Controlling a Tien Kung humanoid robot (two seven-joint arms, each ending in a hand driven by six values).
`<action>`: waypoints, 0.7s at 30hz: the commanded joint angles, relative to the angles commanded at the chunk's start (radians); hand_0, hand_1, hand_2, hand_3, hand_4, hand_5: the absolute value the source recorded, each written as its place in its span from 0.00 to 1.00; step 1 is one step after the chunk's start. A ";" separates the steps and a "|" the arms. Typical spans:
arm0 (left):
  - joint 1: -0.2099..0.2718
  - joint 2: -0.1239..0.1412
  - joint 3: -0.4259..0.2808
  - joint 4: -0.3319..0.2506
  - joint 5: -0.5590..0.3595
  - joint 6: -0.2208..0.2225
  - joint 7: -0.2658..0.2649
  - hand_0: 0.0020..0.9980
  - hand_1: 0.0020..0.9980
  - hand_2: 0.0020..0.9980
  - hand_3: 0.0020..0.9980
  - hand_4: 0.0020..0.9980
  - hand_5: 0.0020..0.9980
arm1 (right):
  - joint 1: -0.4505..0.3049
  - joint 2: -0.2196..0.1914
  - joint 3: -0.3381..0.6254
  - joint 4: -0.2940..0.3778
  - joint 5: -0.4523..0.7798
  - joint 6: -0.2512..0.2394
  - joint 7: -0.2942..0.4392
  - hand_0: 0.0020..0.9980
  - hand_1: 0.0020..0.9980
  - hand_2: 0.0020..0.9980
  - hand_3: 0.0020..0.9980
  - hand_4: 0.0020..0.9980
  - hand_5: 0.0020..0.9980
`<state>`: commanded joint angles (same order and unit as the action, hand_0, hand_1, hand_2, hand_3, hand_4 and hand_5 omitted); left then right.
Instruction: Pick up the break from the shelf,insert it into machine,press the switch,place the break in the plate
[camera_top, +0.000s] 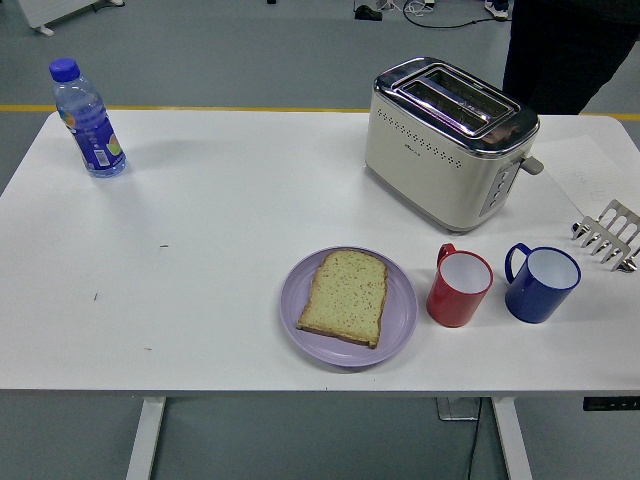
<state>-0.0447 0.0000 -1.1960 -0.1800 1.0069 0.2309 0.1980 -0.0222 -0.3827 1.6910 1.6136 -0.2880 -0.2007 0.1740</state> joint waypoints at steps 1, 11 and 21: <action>0.000 0.000 -0.001 0.000 0.001 0.000 0.000 0.69 0.58 0.71 0.67 0.50 0.96 | -0.001 0.004 0.006 -0.028 0.021 0.010 -0.002 0.65 0.63 0.67 0.63 0.49 0.10; -0.001 0.000 -0.002 0.000 0.003 0.001 0.002 0.69 0.58 0.71 0.67 0.50 0.96 | 0.004 0.043 0.025 -0.194 0.169 0.027 -0.006 0.71 0.67 0.71 0.67 0.50 0.13; 0.004 0.000 -0.008 0.000 0.013 0.001 0.004 0.69 0.59 0.71 0.67 0.50 0.96 | 0.004 0.076 0.020 -0.287 0.258 0.054 -0.061 0.72 0.69 0.73 0.69 0.51 0.17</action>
<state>-0.0408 0.0000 -1.2038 -0.1800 1.0201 0.2316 0.2019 -0.0181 -0.3068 1.7114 1.3265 -0.0299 -0.1465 0.1128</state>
